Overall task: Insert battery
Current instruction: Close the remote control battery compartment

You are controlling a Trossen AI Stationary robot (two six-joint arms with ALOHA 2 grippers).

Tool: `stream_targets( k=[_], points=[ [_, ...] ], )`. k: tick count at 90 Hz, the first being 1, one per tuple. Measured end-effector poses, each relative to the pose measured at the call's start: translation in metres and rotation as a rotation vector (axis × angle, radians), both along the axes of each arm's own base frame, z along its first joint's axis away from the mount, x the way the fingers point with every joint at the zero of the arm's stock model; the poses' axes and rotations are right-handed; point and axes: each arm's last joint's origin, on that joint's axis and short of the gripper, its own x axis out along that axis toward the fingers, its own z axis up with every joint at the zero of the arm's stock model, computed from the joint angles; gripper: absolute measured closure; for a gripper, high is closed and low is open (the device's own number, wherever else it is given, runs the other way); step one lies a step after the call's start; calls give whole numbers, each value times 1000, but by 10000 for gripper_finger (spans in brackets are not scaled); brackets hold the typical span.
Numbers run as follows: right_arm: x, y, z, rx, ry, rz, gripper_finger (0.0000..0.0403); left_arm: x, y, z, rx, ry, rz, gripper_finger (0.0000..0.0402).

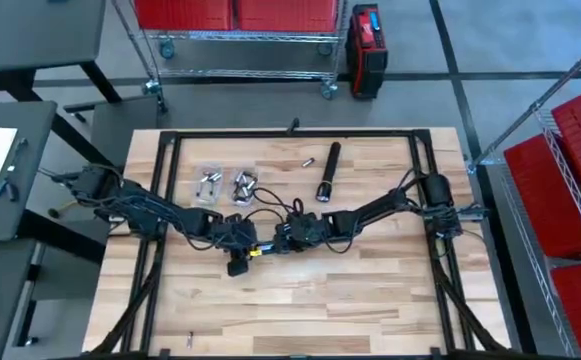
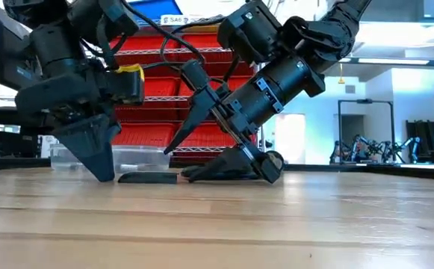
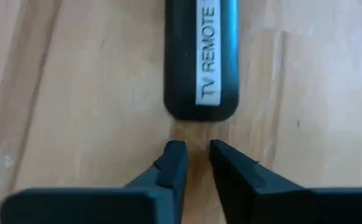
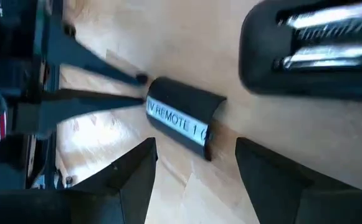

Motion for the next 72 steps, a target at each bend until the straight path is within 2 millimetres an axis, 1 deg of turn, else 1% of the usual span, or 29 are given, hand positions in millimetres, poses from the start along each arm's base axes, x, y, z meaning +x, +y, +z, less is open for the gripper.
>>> stream_targets(
  k=[7,13,31,51,61,72],
  points=[
    [0,0,0,0,-2,0,191,5,-1,0,2,-25,-4,392],
    [0,0,0,0,-3,0,191,8,-1,-2,6,-40,-9,399],
    [0,0,0,0,-3,0,191,14,-2,-9,0,-63,-1,394],
    [1,1,1,-23,-15,21,193,19,-3,-6,0,-130,-10,397],
    [2,1,3,-47,-42,45,207,20,-2,-6,-2,-134,-5,398],
    [2,1,3,-61,-46,59,239,20,-1,-6,-2,-131,-4,398]
  ],
)
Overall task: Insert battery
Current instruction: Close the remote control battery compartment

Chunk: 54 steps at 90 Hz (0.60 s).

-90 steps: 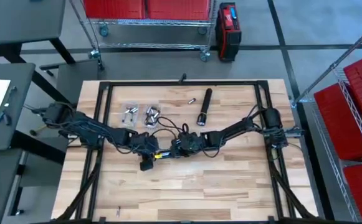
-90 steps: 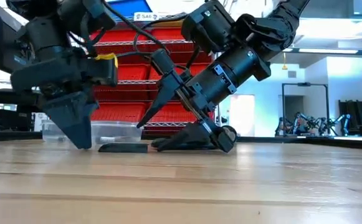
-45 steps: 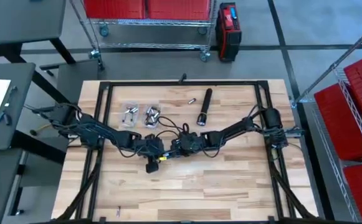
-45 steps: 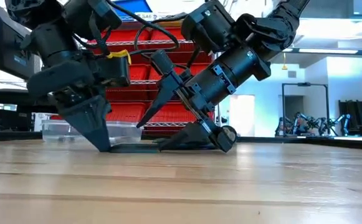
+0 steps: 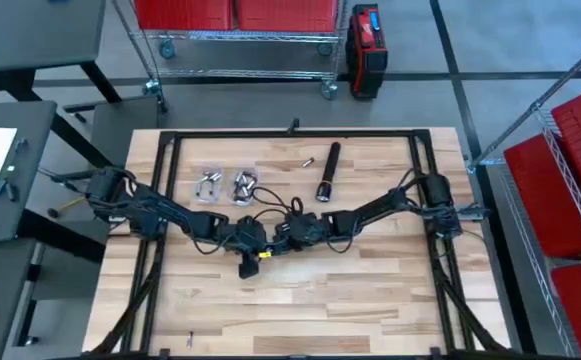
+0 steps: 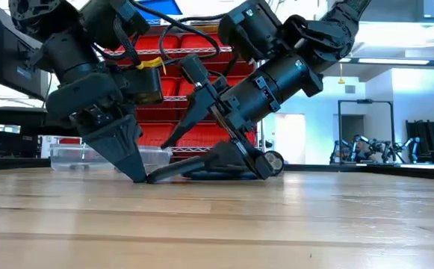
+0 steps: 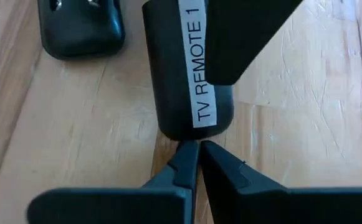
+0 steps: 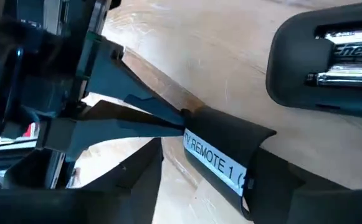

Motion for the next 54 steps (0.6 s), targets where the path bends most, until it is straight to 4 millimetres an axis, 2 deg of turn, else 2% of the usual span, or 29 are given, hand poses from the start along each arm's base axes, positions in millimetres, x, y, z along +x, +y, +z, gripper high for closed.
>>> stream_targets(
  k=[32,54],
  points=[
    [-1,3,2,-32,1,60,390,-1,0,3,-20,-4,21,398],
    [-3,0,9,-59,5,85,400,-6,2,22,-65,-49,38,393]
  ],
)
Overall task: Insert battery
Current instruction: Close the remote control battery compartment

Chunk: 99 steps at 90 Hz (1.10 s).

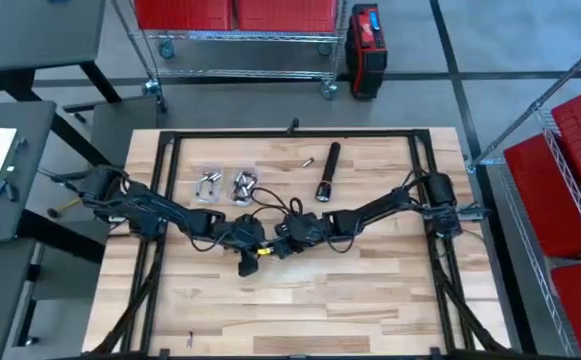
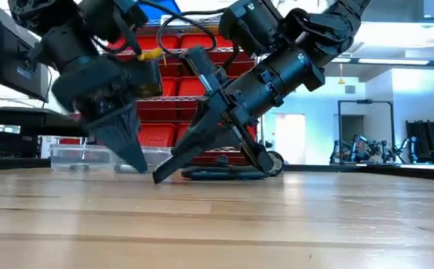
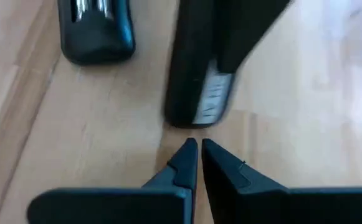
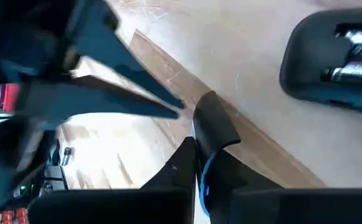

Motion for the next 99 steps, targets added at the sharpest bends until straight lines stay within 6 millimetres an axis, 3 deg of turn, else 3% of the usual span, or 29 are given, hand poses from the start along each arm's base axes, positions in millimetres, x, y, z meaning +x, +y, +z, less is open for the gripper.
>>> stream_targets(
  k=[14,38,51,72,86,99],
  points=[
    [0,-5,4,12,-8,0,401,-3,0,21,-44,-22,-4,350],
    [3,-11,10,81,-57,28,402,6,1,46,-20,-105,-31,204],
    [5,-15,12,114,-79,25,402,7,6,48,3,-79,-29,148],
    [8,-23,19,185,-144,-1,402,4,8,42,91,-4,-75,136],
    [13,-30,29,255,-251,-41,403,6,9,39,139,-1,-40,136],
    [13,-33,29,274,-249,-59,403,6,11,40,183,-5,-7,137]
  ],
)
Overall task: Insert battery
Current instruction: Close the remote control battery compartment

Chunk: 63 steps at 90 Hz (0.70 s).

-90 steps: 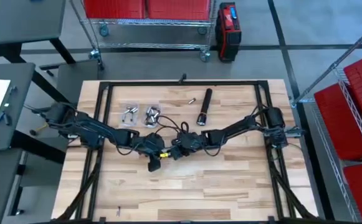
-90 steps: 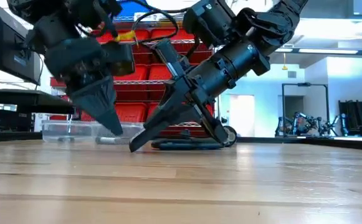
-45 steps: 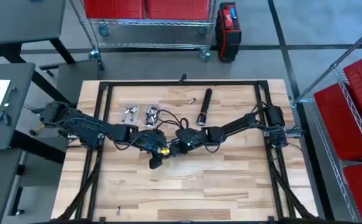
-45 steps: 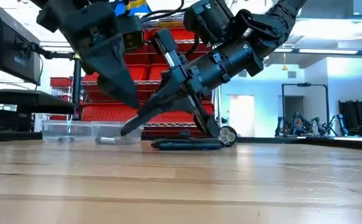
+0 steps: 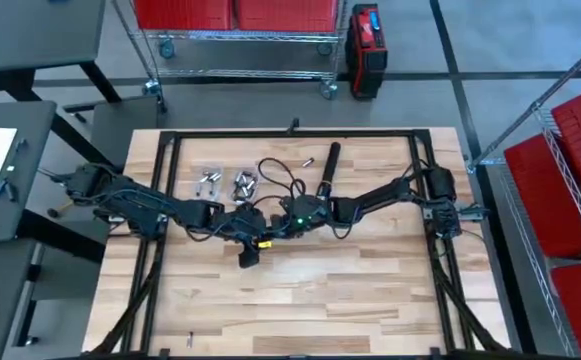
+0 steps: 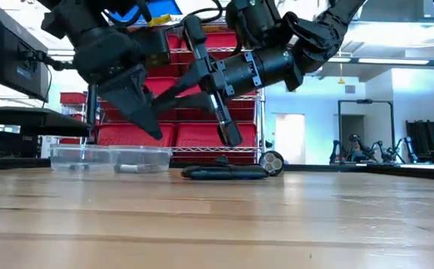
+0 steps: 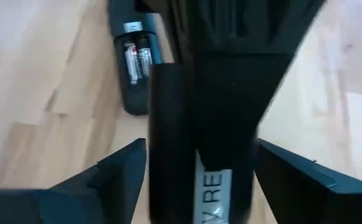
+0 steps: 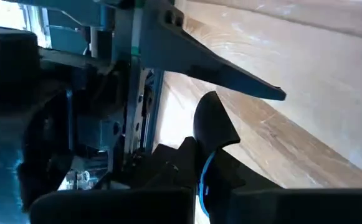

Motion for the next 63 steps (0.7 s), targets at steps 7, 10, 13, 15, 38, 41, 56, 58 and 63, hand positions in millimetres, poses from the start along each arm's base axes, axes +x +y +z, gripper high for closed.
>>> stream_targets(
  k=[7,10,13,15,38,41,56,58,63],
  points=[
    [0,0,-1,15,10,-6,403,0,0,1,3,-7,2,137],
    [0,0,-1,19,19,-7,403,0,0,1,3,-4,2,137],
    [-1,0,-2,21,28,-9,403,0,0,1,3,-3,2,137],
    [-1,0,-3,22,35,-9,403,0,0,1,4,-4,1,137],
    [-2,-4,-5,48,64,-28,403,0,0,1,3,-5,1,150],
    [-2,-5,-5,49,63,-30,403,0,0,1,3,-5,2,155],
    [-1,-5,-3,47,45,-30,403,0,1,0,4,-2,4,198],
    [-1,-5,-3,46,39,-29,403,0,1,0,5,-1,4,206],
    [-1,-5,-2,41,28,-26,403,0,1,0,5,0,4,226]
  ],
)
